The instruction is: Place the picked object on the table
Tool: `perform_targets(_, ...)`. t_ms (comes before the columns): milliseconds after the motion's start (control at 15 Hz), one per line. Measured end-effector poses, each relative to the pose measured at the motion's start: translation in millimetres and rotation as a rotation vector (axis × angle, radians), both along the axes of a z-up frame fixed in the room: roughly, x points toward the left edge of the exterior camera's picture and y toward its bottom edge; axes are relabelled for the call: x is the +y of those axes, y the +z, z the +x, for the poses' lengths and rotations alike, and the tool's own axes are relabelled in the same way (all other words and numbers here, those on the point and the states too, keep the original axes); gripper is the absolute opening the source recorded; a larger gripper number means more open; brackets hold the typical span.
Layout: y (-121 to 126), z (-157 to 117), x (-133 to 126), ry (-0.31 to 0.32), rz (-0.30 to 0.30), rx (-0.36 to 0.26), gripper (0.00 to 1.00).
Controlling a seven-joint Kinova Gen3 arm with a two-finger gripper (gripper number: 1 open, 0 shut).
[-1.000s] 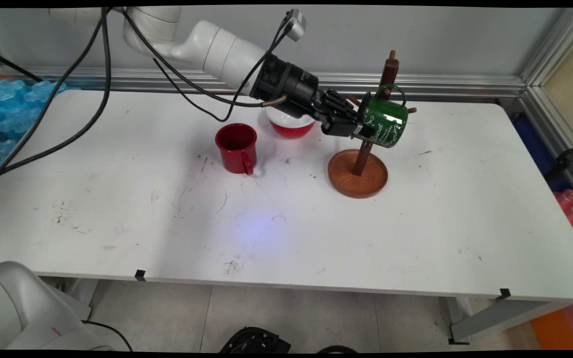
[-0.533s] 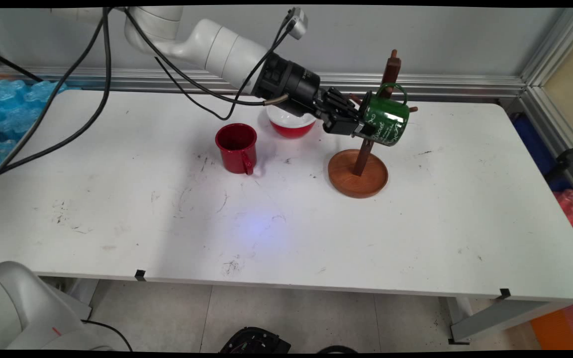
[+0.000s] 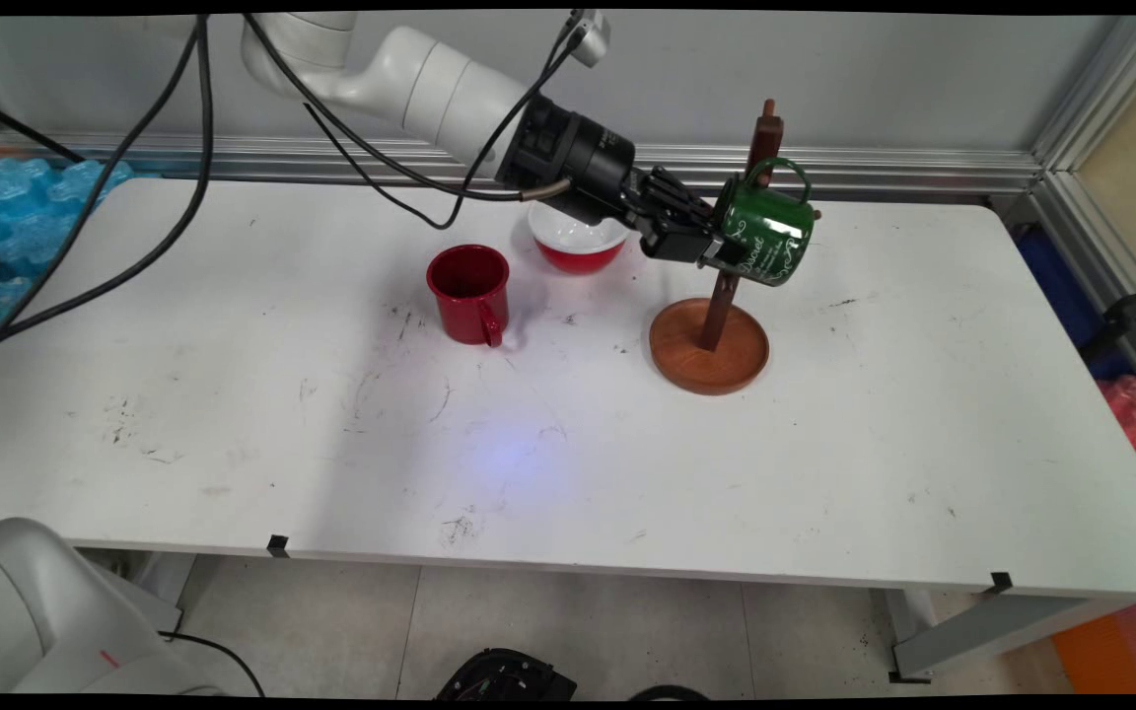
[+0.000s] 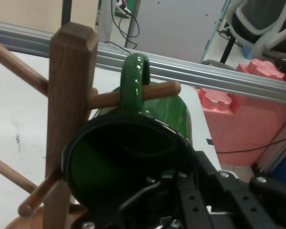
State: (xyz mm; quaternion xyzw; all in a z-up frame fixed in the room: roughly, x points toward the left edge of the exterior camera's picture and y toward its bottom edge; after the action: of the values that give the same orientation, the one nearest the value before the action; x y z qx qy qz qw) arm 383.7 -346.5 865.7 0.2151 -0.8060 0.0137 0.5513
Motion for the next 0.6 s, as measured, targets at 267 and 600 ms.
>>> perform_targets(267,2.9,1.9,5.4,-0.003,0.013,-0.004,0.00)
perform_targets(600,6.7,3.9,13.5,-0.008,0.027,-0.007,0.00)
